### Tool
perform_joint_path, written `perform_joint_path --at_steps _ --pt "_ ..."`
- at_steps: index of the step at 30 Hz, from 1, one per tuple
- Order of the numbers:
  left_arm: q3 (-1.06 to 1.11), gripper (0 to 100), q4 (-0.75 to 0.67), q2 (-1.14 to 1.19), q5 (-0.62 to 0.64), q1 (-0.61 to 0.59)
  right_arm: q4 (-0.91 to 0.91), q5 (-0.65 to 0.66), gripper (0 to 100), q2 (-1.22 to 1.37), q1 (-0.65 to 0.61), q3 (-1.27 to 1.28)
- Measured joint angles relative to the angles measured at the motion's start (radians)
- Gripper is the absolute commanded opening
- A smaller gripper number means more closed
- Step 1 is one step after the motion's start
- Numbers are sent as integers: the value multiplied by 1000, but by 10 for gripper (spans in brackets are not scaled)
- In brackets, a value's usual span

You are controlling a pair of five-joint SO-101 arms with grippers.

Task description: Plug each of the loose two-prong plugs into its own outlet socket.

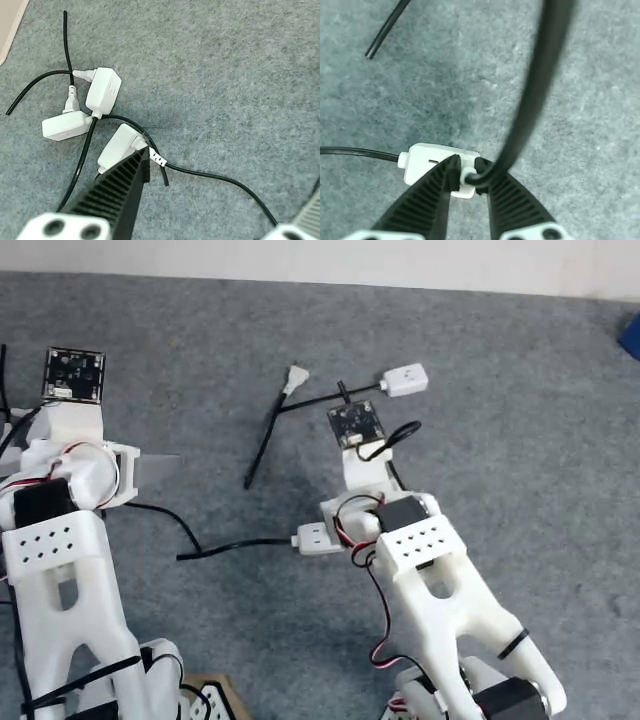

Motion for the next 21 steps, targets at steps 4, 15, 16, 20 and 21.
perform_joint_path --at_steps 4,15,16,20,21 --pt "0 469 0 0 0 0 0 0 6 0 -21 0" --pt "0 470 0 0 0 0 -2 -3 6 0 -26 3" --pt "0 470 0 0 0 0 -2 -5 6 -2 -26 17" --pt "0 470 0 0 0 -18 -2 -5 6 -18 -26 66" --pt "0 470 0 0 0 -25 -2 -6 6 -20 -26 72"
